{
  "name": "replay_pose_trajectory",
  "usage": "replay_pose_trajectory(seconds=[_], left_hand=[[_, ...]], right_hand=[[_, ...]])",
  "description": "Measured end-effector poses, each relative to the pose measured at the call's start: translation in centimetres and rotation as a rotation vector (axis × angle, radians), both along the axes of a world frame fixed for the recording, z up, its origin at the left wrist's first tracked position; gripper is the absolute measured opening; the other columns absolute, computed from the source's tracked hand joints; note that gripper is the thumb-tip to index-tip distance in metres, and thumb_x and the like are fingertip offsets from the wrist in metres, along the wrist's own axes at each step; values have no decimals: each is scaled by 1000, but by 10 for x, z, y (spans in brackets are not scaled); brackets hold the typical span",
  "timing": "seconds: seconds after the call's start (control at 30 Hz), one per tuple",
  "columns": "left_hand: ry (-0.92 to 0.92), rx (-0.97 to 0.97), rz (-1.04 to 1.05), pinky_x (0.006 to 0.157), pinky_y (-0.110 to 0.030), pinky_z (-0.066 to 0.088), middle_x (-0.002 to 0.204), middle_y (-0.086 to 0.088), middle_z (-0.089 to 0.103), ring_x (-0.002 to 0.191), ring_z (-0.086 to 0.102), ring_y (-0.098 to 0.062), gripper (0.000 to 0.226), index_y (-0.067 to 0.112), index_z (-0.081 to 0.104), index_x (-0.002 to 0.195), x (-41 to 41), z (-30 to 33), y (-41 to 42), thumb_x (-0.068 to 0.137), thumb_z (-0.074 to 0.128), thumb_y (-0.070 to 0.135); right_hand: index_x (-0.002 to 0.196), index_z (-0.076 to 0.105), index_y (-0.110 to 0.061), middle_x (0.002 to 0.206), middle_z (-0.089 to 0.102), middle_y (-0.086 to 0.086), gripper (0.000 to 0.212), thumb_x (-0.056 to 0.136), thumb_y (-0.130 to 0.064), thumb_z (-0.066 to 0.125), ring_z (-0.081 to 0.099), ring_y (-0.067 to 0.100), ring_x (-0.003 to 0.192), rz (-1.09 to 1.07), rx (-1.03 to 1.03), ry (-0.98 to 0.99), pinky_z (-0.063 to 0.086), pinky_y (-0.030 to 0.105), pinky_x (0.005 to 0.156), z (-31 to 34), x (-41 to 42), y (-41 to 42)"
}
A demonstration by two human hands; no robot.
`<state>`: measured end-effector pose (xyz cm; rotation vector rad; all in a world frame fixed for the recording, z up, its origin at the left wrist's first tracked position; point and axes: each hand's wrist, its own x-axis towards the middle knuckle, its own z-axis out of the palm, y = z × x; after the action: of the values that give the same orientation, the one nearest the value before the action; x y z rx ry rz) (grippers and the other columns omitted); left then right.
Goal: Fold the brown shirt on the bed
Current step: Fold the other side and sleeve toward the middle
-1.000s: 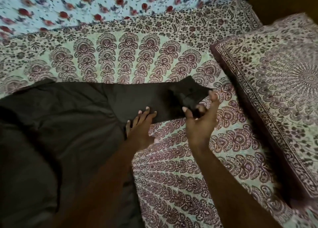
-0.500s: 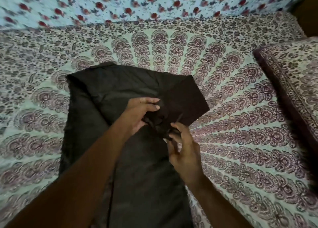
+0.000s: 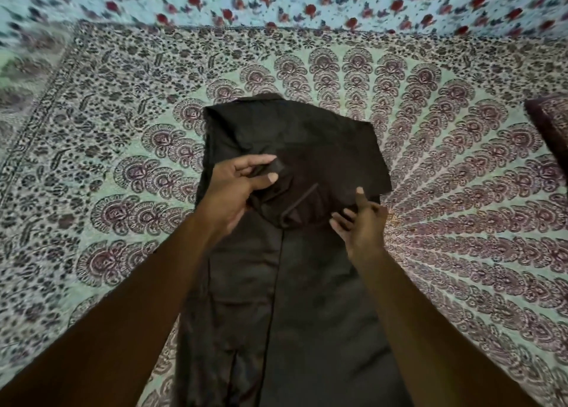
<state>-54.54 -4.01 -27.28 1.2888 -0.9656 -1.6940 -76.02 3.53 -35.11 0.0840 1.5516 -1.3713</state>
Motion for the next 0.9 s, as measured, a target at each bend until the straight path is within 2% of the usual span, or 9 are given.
replay_pose_trajectory(seconds=[0.1,0.2,0.3,0.4,0.47,0.57,0.67,0.83,0.9], left_hand=[[60,-13,9,78,-23,60,95,-4,79,87,74,-12,35,9,73,105,19,3,5,79,70,-14],[98,-29,5,87,-25,60,98,-3,79,93,73,-12,41,9,73,108,39,4,8,70,75,-7],[131,-28,53,89,-26,59,103,-4,78,99,72,-14,47,9,72,112,57,4,6,66,74,-2],[147,-29,98,82,-24,60,104,-3,78,97,72,-13,45,7,70,115,74,4,-2,74,69,-9],[144,-25,118,79,-23,59,102,-1,78,95,73,-12,43,7,69,115,84,5,-7,78,65,-14],[156,0,145,79,-21,59,101,1,79,96,74,-10,41,8,69,114,101,5,-16,80,62,-14],[167,14,172,81,-24,60,104,0,79,99,74,-12,41,6,68,116,116,0,-26,81,62,-15],[-100,-5,90,87,-32,60,110,-6,77,106,73,-20,45,10,73,112,129,-24,-38,78,68,-19],[-247,-51,60,94,-36,58,106,-4,76,103,73,-20,42,16,75,102,135,-33,-43,78,70,-18]], right_hand=[[143,40,-18,126,49,26,69,87,-25,79,60,48,108,-43,9,-247,60,51,61,1,9,-27],[140,31,-12,121,56,29,80,78,0,81,64,42,106,-149,1,-234,59,63,73,4,28,-43],[136,33,-5,104,62,29,68,81,18,67,68,29,69,-175,-39,-223,62,50,65,7,48,-54],[119,35,-15,120,56,34,54,86,19,59,68,31,74,-160,-83,-211,62,38,56,8,68,-59],[122,36,-12,123,57,36,52,87,18,61,72,34,77,-126,-80,-225,62,32,54,9,76,-61],[142,40,2,122,63,34,68,82,13,72,76,27,67,-37,-61,-262,58,26,53,12,84,-64],[133,45,-3,103,68,27,56,85,11,71,73,24,62,-12,-21,-203,58,28,52,15,93,-67],[113,49,-18,95,66,10,34,92,2,66,62,18,75,90,98,50,60,42,86,4,96,-69],[105,51,-19,94,65,9,29,90,-1,70,62,20,77,94,159,82,61,40,81,-1,94,-69]])
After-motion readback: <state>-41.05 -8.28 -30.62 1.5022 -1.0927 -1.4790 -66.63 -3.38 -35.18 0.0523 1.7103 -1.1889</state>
